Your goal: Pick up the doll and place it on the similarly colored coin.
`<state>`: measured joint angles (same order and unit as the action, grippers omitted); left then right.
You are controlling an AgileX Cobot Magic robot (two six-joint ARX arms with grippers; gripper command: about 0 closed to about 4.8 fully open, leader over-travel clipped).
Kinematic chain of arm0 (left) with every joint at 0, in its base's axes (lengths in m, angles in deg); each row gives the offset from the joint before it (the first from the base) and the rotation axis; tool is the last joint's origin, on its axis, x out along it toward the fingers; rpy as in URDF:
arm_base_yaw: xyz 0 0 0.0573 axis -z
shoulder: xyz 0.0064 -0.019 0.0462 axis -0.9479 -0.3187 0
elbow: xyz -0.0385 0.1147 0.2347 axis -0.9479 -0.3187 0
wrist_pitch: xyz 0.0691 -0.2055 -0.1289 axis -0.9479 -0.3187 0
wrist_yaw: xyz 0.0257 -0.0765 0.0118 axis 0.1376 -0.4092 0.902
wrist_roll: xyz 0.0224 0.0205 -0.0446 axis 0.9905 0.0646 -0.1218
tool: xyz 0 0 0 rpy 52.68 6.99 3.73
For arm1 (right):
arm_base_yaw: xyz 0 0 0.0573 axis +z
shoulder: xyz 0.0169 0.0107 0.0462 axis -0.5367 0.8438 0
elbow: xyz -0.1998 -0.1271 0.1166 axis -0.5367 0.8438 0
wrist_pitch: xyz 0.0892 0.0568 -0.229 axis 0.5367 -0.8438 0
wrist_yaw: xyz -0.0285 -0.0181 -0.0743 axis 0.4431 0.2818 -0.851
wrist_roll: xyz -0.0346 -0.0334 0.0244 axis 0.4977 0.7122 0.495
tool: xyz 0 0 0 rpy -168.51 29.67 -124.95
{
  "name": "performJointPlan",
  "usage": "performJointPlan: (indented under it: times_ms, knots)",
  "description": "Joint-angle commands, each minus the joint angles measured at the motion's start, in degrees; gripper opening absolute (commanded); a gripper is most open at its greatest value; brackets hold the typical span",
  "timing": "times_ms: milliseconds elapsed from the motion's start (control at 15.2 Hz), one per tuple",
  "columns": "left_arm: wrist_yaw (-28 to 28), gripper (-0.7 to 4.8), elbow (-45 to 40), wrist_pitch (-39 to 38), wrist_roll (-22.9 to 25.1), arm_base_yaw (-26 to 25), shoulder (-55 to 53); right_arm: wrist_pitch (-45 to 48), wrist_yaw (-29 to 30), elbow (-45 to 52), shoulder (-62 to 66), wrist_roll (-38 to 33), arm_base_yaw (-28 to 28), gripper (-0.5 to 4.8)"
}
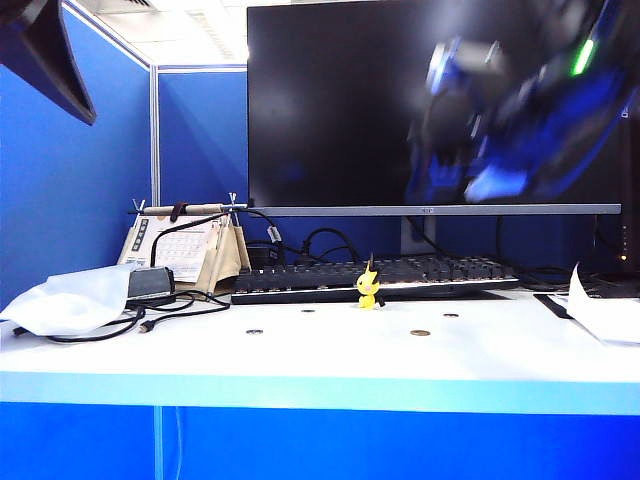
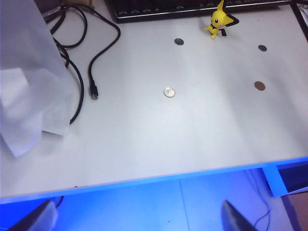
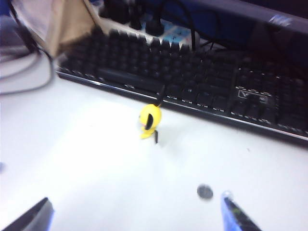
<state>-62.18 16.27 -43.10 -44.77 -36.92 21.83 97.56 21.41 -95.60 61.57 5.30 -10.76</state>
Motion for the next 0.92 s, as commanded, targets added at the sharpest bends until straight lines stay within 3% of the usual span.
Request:
performJointPlan:
  times_ms: [66,132,461,658,921]
  knots:
    - [-0.04,4.79,0.31,0.70,-0.63,0.02,-0.02,19.89,0.81,-0.26,7.76,-4.81,0.04,4.79]
    - [0.42,4.79,0.31,0.70,-0.63,0.00,-0.02,23.43,0.81,-1.11,11.76,-6.54,0.20,4.79]
    - [0.55,4.79,0.11,0.81,-0.63,0.00,-0.02,22.45,1.95,-16.02,29.66,-10.19,0.70,4.79]
    - [0.55,4.79,0.11,0.72,-0.61,0.00,-0.02,16.20,2.05,-25.55,35.65,-10.19,0.72,4.79]
    - [0.55,4.79,0.09,0.74,-0.61,0.00,-0.02,13.35,1.60,-31.43,40.52,-10.16,0.74,4.79]
